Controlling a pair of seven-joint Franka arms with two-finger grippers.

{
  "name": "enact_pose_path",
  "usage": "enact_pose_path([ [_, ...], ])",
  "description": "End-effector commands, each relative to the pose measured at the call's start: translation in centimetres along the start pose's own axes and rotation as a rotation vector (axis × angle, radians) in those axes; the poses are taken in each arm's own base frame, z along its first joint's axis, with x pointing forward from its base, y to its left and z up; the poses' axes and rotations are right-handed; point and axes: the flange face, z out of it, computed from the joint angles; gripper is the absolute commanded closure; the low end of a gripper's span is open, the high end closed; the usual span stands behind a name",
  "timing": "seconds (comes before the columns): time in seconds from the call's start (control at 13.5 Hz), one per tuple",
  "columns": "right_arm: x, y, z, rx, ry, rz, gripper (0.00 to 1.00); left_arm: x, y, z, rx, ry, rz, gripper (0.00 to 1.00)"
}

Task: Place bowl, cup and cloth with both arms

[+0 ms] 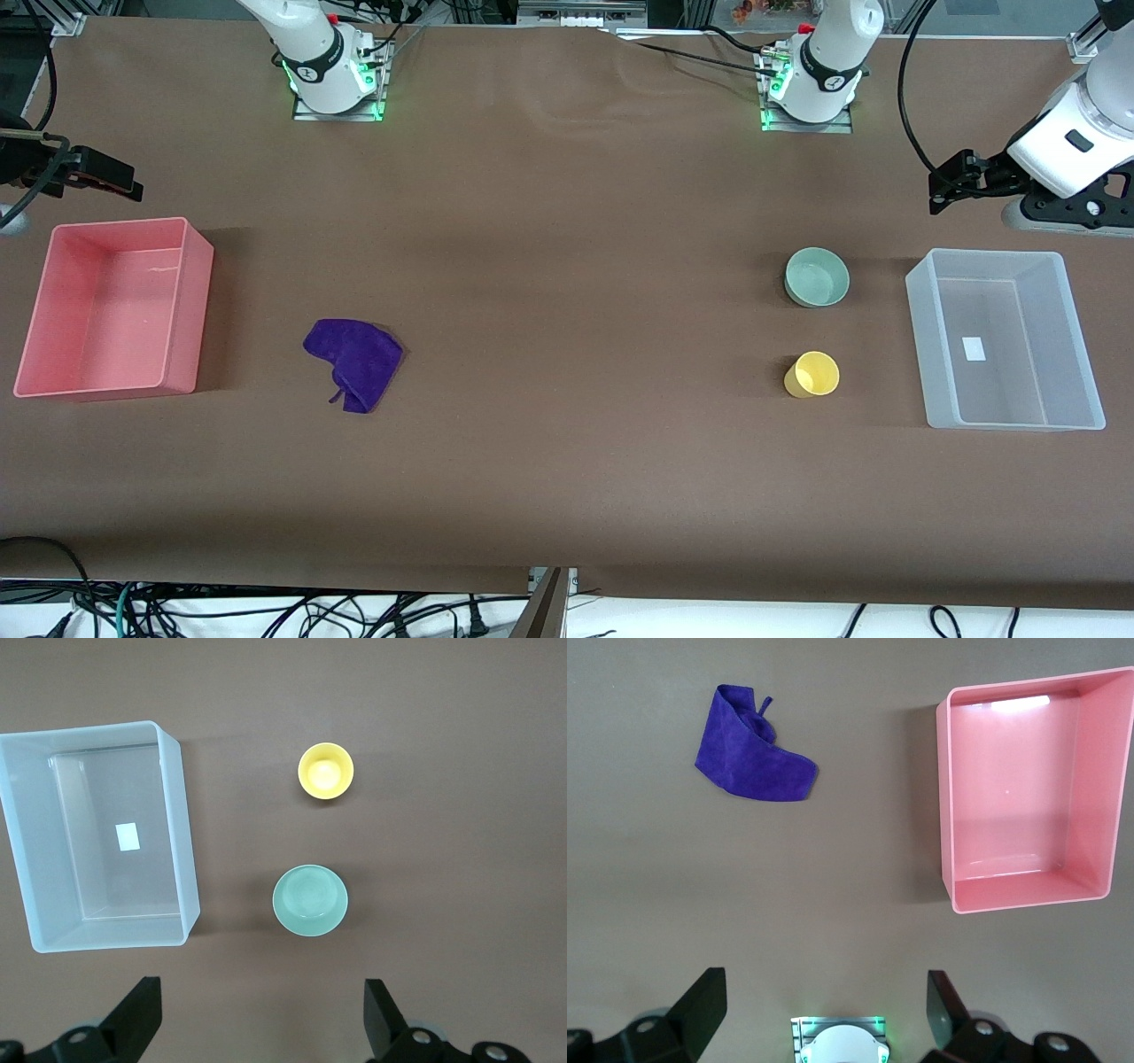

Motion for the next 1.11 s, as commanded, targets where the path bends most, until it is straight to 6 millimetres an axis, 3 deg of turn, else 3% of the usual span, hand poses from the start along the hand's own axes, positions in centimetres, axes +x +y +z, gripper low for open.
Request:
enact_pose_path([
  [0.0, 0.0, 0.0, -0.5, -0.010, 0.009, -0.007, 0.00, 0.2, -0.4, -0.4, 0.016, 0.002, -0.002, 0.00],
  [1.04, 0.1, 1.0, -0.5, -0.006, 0.013, 0.003, 0.00, -0.2, -0.1, 1.1, -0.011, -0.073, 0.006, 0.00],
])
